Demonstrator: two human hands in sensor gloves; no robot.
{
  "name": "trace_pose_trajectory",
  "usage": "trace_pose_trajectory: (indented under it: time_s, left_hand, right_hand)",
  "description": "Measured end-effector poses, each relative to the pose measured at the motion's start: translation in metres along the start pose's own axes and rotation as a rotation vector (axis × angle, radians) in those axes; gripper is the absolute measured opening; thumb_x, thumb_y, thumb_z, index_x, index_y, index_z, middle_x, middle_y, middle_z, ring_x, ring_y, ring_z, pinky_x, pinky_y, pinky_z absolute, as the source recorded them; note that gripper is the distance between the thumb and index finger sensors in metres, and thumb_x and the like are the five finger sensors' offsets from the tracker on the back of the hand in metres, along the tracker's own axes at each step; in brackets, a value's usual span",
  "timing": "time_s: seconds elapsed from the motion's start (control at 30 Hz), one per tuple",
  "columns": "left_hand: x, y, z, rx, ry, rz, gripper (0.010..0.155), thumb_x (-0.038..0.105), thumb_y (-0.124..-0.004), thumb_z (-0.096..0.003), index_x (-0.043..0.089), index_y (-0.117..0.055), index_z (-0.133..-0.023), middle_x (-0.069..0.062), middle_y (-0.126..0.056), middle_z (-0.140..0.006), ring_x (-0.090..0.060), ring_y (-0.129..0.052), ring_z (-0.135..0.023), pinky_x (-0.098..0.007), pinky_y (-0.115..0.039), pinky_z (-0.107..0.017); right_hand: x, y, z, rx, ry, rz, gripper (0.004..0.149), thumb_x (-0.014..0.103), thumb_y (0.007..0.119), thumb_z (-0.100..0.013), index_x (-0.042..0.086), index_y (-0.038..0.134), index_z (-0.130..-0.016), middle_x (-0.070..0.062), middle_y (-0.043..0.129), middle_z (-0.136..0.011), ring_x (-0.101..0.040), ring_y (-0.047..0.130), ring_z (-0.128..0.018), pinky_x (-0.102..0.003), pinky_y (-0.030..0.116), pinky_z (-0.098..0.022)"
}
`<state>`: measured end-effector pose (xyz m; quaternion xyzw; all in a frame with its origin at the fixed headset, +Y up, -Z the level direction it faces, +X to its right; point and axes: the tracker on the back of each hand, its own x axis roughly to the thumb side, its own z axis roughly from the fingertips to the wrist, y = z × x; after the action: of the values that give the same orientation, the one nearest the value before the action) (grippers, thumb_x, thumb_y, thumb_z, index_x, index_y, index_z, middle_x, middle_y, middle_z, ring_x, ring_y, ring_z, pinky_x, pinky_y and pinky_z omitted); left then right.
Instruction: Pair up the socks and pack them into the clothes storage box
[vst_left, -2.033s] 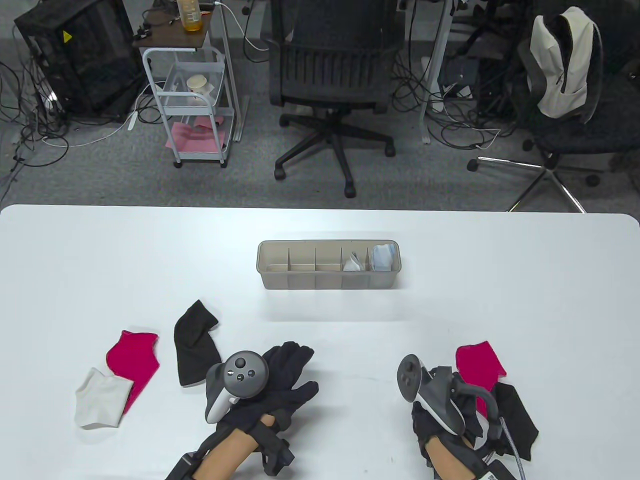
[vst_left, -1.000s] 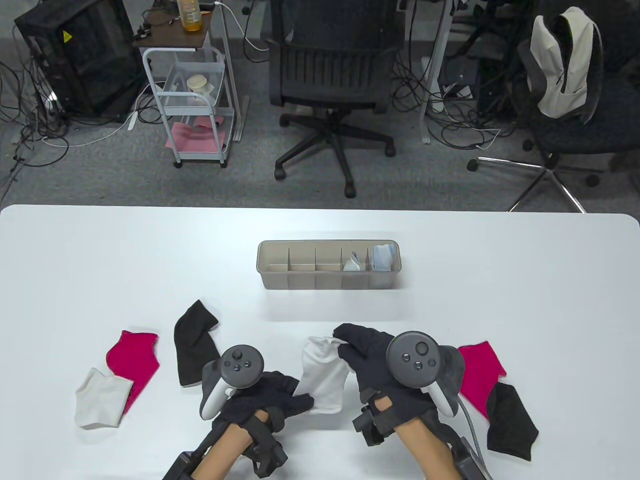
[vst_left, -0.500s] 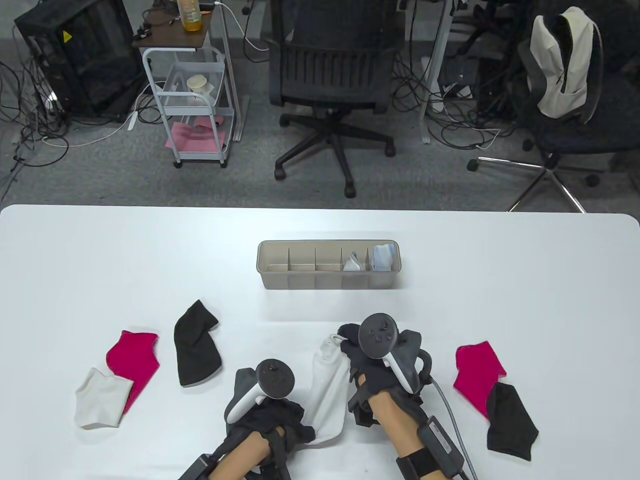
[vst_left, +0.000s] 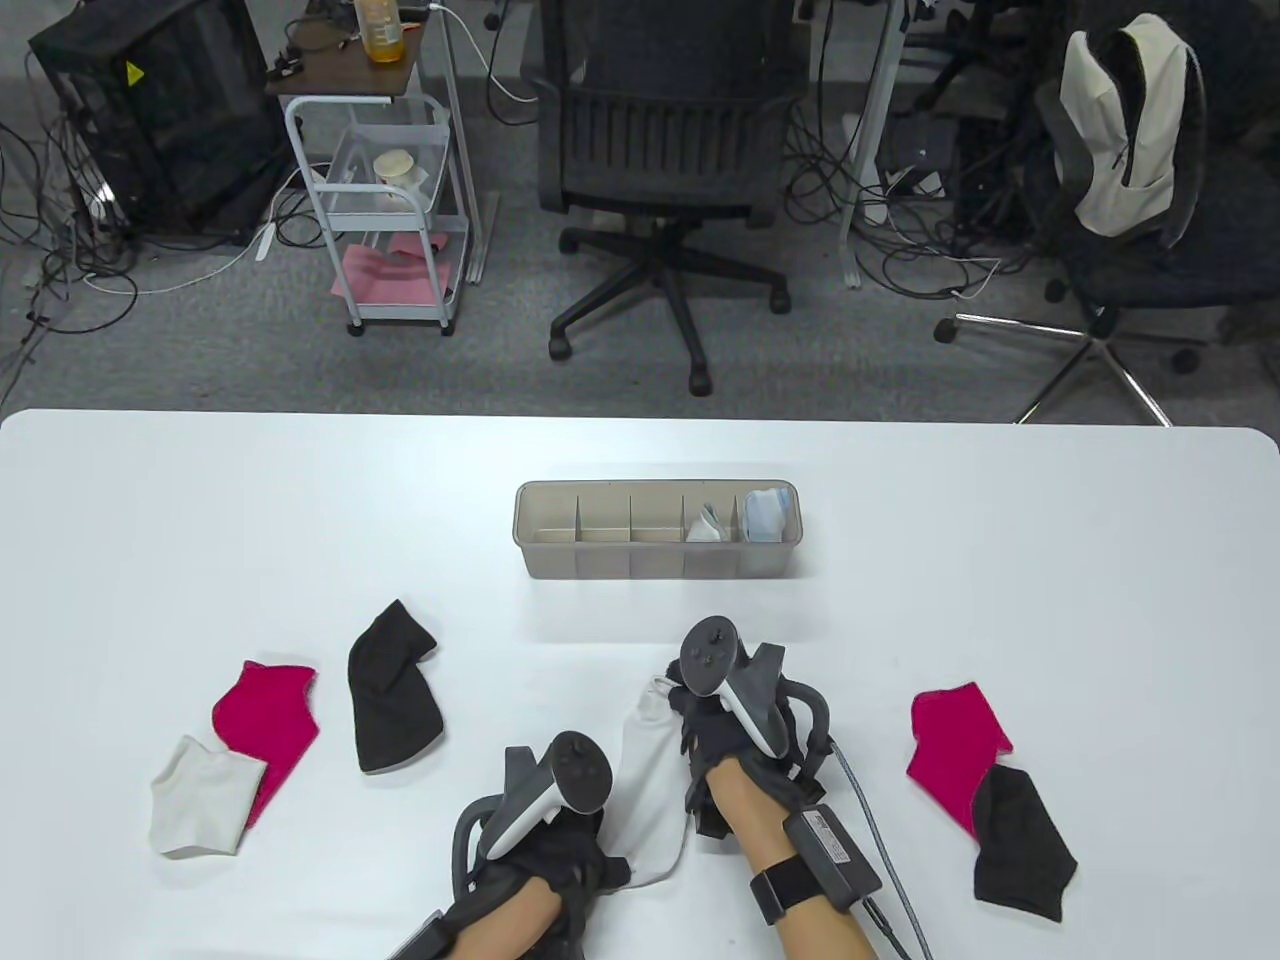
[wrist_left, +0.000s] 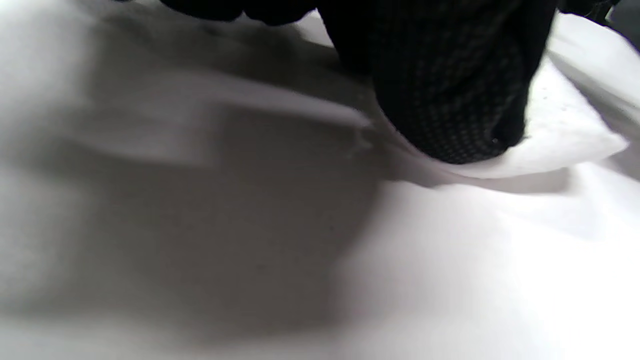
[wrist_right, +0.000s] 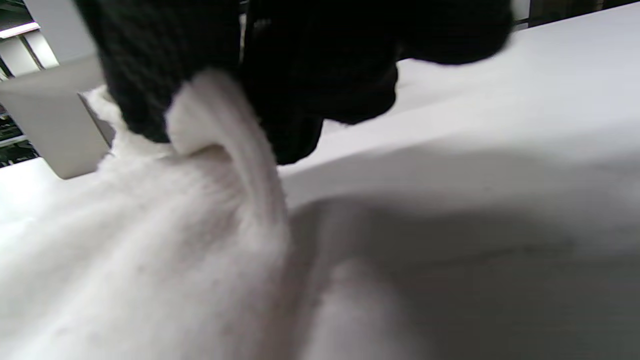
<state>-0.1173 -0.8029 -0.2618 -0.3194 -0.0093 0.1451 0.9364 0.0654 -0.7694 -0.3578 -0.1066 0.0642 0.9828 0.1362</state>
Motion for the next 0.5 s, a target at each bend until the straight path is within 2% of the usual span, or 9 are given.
trace_pose_trajectory:
  time_s: [0.23,0.37,0.4,0.5]
  left_hand:
    - [-0.001,0.001,-0.001,-0.008,-0.002,0.001,0.056,0.046,-0.088,-0.0359,0.013,-0.071,-0.077,-0.009,-0.061,-0.074,-0.038,-0.060,-0.062,-0.065,-0.046,-0.055]
    - [-0.001,0.001,-0.001,-0.009,-0.003,0.004,0.056,0.047,-0.088,-0.0358,0.012,-0.071,-0.077,-0.009,-0.061,-0.074,-0.038,-0.060,-0.062,-0.065,-0.047,-0.055]
    - [-0.001,0.001,-0.001,-0.008,-0.002,0.007,0.056,0.047,-0.088,-0.0357,0.012,-0.072,-0.076,-0.009,-0.061,-0.074,-0.037,-0.060,-0.062,-0.065,-0.047,-0.055]
    - [-0.001,0.001,0.000,-0.007,-0.002,0.011,0.058,0.047,-0.088,-0.0358,0.010,-0.072,-0.077,-0.008,-0.061,-0.074,-0.037,-0.060,-0.062,-0.064,-0.047,-0.055]
  right_hand:
    - [-0.002,0.012,-0.008,0.009,0.039,0.029,0.036,0.044,0.090,-0.034,0.047,0.093,-0.070,0.008,0.102,-0.069,-0.015,0.094,-0.053,-0.034,0.078,-0.042]
    - [-0.003,0.014,-0.008,-0.022,0.040,0.046,0.036,0.044,0.089,-0.036,0.043,0.091,-0.072,0.008,0.100,-0.070,-0.015,0.093,-0.055,-0.034,0.077,-0.044]
    - [-0.003,0.012,-0.008,-0.038,0.034,0.056,0.036,0.044,0.089,-0.036,0.043,0.091,-0.072,0.008,0.100,-0.071,-0.015,0.094,-0.057,-0.034,0.078,-0.045]
    - [-0.007,-0.002,-0.004,-0.093,-0.012,0.012,0.044,0.046,0.084,-0.038,0.041,0.084,-0.081,0.008,0.094,-0.088,-0.017,0.091,-0.076,-0.036,0.078,-0.056]
